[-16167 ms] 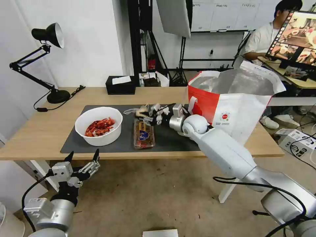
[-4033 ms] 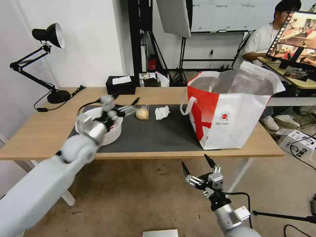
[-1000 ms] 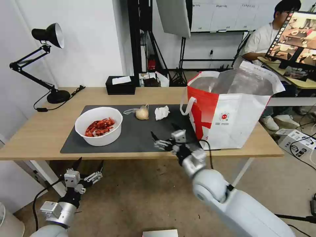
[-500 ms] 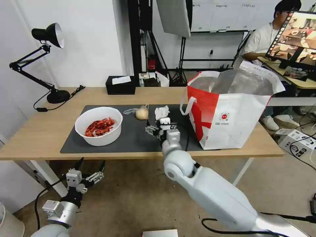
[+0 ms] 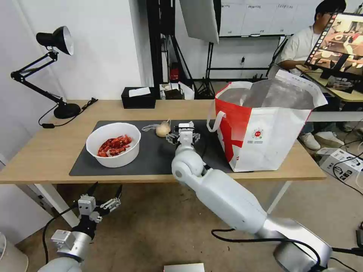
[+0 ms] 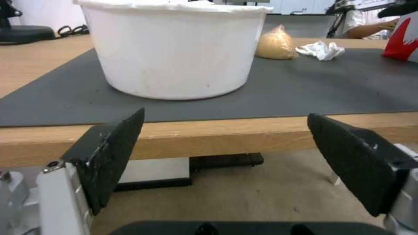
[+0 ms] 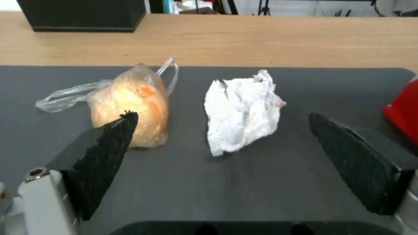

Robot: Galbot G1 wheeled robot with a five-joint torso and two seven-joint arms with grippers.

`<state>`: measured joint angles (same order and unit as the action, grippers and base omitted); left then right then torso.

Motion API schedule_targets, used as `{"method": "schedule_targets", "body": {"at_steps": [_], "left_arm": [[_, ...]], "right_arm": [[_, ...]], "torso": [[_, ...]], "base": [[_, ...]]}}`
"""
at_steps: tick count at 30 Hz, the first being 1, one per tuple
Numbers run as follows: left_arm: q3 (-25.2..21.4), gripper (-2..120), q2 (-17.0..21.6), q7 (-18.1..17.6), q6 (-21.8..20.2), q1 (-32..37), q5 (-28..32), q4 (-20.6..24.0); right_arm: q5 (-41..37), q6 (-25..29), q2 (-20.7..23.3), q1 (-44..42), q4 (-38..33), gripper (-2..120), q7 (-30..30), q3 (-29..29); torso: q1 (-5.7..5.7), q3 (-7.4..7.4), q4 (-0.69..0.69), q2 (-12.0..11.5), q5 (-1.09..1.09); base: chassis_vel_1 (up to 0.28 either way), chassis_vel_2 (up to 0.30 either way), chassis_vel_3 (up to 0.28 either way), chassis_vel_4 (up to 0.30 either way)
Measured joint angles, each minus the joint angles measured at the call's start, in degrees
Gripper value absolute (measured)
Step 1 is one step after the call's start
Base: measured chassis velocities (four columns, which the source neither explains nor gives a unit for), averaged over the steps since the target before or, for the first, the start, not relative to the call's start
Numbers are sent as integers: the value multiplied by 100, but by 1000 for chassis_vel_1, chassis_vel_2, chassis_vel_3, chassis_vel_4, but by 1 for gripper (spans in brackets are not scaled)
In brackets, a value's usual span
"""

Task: Pick up the trash from the table and place it into the takeout bag.

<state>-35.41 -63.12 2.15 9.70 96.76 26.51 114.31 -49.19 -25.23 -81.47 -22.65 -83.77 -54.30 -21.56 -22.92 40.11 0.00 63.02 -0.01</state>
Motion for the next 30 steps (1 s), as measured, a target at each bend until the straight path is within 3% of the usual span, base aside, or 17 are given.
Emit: {"method": "schedule_targets", "body": {"at_steps": [13,30], "left_arm": [[23,100,-31,5,23,-6,16,-48],[37,100,-20,12,33,-3,18,-2]], "right_arm": [[51,-366,-532,430,1178,100,131,192],[232,-599,-645,848,2016,100,756,322]], "torso": [[1,0,0,0,0],[0,0,0,0,1]], "base": [[0,0,0,0],[0,0,0,0]]}}
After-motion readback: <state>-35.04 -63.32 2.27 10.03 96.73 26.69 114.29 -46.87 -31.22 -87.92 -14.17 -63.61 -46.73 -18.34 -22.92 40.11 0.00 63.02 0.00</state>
